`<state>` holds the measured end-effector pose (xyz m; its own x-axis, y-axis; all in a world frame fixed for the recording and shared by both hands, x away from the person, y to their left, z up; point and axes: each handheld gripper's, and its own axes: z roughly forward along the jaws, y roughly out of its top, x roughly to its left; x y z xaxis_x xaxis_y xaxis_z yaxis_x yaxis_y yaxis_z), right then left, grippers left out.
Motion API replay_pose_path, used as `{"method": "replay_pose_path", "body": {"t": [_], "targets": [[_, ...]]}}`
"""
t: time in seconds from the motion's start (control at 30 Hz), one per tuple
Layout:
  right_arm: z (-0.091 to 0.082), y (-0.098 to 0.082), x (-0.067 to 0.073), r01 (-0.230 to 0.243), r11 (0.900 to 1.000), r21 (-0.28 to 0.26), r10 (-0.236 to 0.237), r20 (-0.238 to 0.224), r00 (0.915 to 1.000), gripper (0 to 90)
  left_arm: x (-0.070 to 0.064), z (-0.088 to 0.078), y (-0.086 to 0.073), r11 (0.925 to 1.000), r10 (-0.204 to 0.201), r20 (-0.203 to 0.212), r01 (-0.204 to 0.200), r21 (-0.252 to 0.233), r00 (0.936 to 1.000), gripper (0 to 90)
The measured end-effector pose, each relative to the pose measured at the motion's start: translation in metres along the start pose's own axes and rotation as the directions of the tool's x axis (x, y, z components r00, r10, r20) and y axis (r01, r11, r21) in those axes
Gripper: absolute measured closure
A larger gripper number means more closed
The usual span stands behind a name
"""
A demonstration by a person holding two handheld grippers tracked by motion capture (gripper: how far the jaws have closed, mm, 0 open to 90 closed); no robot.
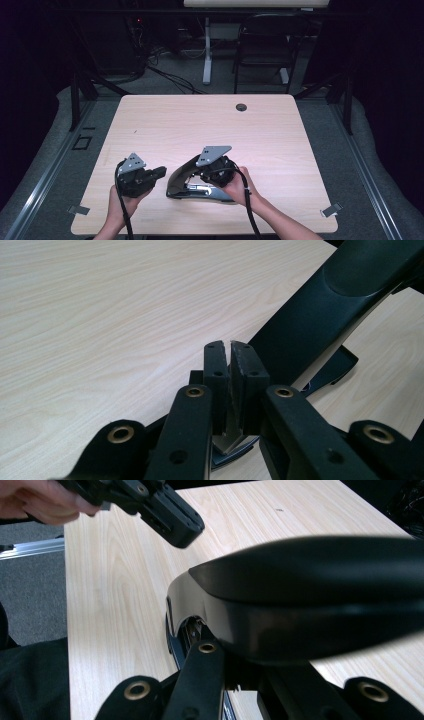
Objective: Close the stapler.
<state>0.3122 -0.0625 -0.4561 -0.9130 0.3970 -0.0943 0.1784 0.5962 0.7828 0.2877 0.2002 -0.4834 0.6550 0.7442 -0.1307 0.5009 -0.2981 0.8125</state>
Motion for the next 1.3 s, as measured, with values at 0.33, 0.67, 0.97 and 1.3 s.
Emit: {"method": "replay_pose_path", "body": {"t": [0.33,0.67,0.97,1.3], "targets": [[-0.005,-0.012,-0.001,0.010,1.000,0.012,-0.010,0.009,0.9999,90.0,0.000,-0.001,0.000,1.0000,0.009,0.005,-0.009,0.001,0.9999,74.9],[-0.004,-0.023,-0.005,-0.023,0.999,0.041,0.022,0.024,0.9995,90.0,0.004,-0.002,-0.001,0.9997,0.003,-0.006,-0.003,0.024,1.0000,62.8],[-0.008,-0.034,-0.005,-0.039,0.997,0.069,0.036,0.037,0.9987,90.0,0.011,-0.007,-0.003,0.9982,-0.053,-0.053,0.054,0.025,0.9972,44.7],[-0.007,-0.044,-0.005,-0.054,0.995,0.089,0.050,0.044,0.9978,90.0,0.017,-0.006,-0.005,0.9947,-0.093,-0.070,0.096,0.037,0.9932,21.4]]}}
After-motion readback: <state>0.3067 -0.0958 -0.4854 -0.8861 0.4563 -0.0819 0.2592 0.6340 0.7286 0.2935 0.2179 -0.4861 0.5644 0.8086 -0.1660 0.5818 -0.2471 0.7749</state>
